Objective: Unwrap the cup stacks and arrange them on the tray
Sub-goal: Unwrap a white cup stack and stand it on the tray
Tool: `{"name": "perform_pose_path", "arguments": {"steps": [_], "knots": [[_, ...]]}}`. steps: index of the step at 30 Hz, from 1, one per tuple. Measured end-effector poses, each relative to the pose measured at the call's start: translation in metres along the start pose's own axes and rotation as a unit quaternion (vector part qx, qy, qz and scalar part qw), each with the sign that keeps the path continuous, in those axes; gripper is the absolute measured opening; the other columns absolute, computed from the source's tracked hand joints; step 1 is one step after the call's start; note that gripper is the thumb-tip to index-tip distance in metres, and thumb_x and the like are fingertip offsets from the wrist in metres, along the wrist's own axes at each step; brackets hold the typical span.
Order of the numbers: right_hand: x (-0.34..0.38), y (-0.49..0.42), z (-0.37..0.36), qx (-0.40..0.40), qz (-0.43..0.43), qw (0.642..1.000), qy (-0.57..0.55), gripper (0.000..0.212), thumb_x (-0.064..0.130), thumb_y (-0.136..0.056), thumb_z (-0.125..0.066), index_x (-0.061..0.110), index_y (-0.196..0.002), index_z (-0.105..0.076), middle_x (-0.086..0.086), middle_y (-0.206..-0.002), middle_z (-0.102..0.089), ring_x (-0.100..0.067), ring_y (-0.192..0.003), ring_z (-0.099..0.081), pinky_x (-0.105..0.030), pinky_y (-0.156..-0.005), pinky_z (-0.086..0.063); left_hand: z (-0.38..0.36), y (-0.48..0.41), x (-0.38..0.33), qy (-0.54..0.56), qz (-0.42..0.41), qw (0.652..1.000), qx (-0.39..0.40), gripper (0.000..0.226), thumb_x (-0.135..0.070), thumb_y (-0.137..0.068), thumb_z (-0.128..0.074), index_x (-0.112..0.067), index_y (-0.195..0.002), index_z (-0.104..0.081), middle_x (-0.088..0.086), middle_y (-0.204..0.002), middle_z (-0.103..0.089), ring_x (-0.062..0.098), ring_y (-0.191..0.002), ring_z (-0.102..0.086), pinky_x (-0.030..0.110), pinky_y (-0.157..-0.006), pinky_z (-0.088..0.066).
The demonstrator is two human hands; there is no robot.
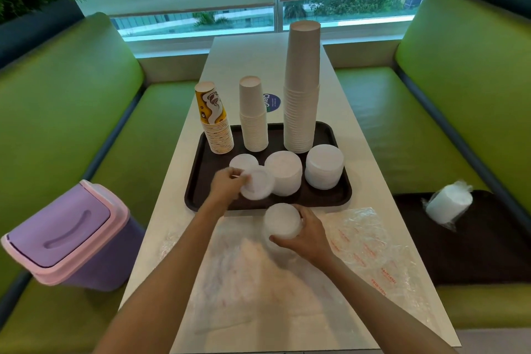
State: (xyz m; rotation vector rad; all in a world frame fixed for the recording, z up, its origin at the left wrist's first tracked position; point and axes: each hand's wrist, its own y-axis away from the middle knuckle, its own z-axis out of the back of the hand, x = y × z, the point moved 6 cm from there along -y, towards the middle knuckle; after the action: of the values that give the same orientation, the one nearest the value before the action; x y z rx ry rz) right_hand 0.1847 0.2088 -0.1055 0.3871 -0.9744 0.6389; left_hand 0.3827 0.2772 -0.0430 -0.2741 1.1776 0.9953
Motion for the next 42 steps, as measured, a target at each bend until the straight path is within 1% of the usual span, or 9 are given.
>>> {"name": "perform_pose_path", "arguments": {"steps": [2,5,9,15,25,30,34,37,42], "knots": [[-0.001,0.000,0.000,0.007,-0.002,1.000,0.001,0.076,0.038,-0.058,-0.090,0.024,-0.122,-0.050,0.011,-0.115,-0.051,-0.007,-0.106,-0.048,-0.021,-0.090,-0.040,0.017,-0.015,0.005,0.019,0.015,0.996,-0.081,0.027,-0.016,-0.091,-0.062,-0.004,-0.115,-0.062,0.013,-0.112,-0.063,0.024,-0.091,-0.058,0.027,-0.062,-0.049],[0.000,-0.002,-0.001,0.010,-0.001,1.000,0.009,0.079,0.040,-0.058,-0.090,0.022,-0.124,-0.050,0.010,-0.117,-0.052,-0.007,-0.106,-0.048,-0.019,-0.089,-0.039,0.033,-0.031,0.007,0.035,0.027,0.987,-0.155,0.028,-0.015,-0.089,-0.063,-0.003,-0.114,-0.063,0.015,-0.115,-0.063,0.030,-0.105,-0.059,0.041,-0.088,-0.053],[0.000,-0.002,0.000,0.010,0.007,1.000,0.018,0.079,0.042,-0.058,-0.090,0.020,-0.124,-0.051,0.006,-0.120,-0.055,-0.007,-0.105,-0.049,-0.016,-0.087,-0.038,0.037,-0.048,-0.002,0.012,0.007,0.983,-0.185,0.026,-0.017,-0.089,-0.063,-0.003,-0.111,-0.063,0.015,-0.113,-0.064,0.030,-0.106,-0.059,0.043,-0.093,-0.051],[0.000,-0.002,0.002,0.011,0.001,1.000,0.020,0.079,0.040,-0.058,-0.090,0.019,-0.123,-0.051,0.008,-0.119,-0.054,-0.005,-0.104,-0.048,-0.016,-0.087,-0.037,0.021,-0.067,-0.005,-0.019,0.007,0.987,-0.160,0.025,-0.013,-0.090,-0.061,-0.003,-0.112,-0.063,0.015,-0.118,-0.062,0.028,-0.110,-0.058,0.036,-0.092,-0.047],[-0.003,-0.001,0.001,0.017,-0.010,1.000,0.012,0.078,0.042,-0.058,-0.090,0.024,-0.122,-0.049,0.010,-0.119,-0.054,-0.006,-0.106,-0.049,-0.019,-0.088,-0.040,0.007,-0.078,0.001,-0.156,0.030,0.977,-0.143,0.030,-0.021,-0.091,-0.061,-0.003,-0.116,-0.059,0.018,-0.126,-0.052,0.032,-0.110,-0.054,0.040,-0.090,-0.048],[-0.003,-0.001,0.001,0.013,-0.005,1.000,0.014,0.078,0.043,-0.058,-0.089,0.023,-0.123,-0.049,0.011,-0.117,-0.053,-0.006,-0.105,-0.049,-0.017,-0.087,-0.039,-0.001,-0.068,-0.007,-0.212,-0.065,0.967,-0.128,0.048,-0.028,-0.095,-0.055,-0.005,-0.135,-0.044,0.020,-0.142,-0.033,0.035,-0.131,-0.035,0.043,-0.102,-0.040],[-0.001,-0.001,0.002,0.015,0.000,1.000,0.011,0.078,0.042,-0.059,-0.089,0.022,-0.123,-0.050,0.007,-0.120,-0.055,-0.008,-0.107,-0.050,-0.020,-0.090,-0.041,-0.012,-0.065,-0.007,-0.230,-0.126,0.963,-0.063,0.067,-0.035,-0.087,-0.065,-0.012,-0.144,-0.035,0.014,-0.150,-0.027,0.035,-0.138,-0.026,0.047,-0.109,-0.031],[-0.001,0.000,0.002,0.016,-0.001,1.000,0.011,0.079,0.041,-0.059,-0.089,0.022,-0.124,-0.049,0.006,-0.121,-0.055,-0.007,-0.107,-0.049,-0.021,-0.090,-0.042,-0.017,-0.069,-0.001,-0.272,-0.133,0.953,-0.024,0.080,-0.038,-0.082,-0.071,-0.014,-0.146,-0.029,0.013,-0.151,-0.026,0.035,-0.138,-0.027,0.048,-0.110,-0.029],[-0.002,0.000,0.001,0.017,0.000,1.000,0.016,0.080,0.042,-0.060,-0.089,0.021,-0.126,-0.049,0.005,-0.123,-0.055,-0.006,-0.106,-0.048,-0.021,-0.091,-0.042,-0.018,-0.072,0.003,-0.268,-0.124,0.955,-0.007,0.082,-0.036,-0.080,-0.074,-0.014,-0.146,-0.030,0.012,-0.150,-0.030,0.033,-0.134,-0.036,0.047,-0.107,-0.035]]}}
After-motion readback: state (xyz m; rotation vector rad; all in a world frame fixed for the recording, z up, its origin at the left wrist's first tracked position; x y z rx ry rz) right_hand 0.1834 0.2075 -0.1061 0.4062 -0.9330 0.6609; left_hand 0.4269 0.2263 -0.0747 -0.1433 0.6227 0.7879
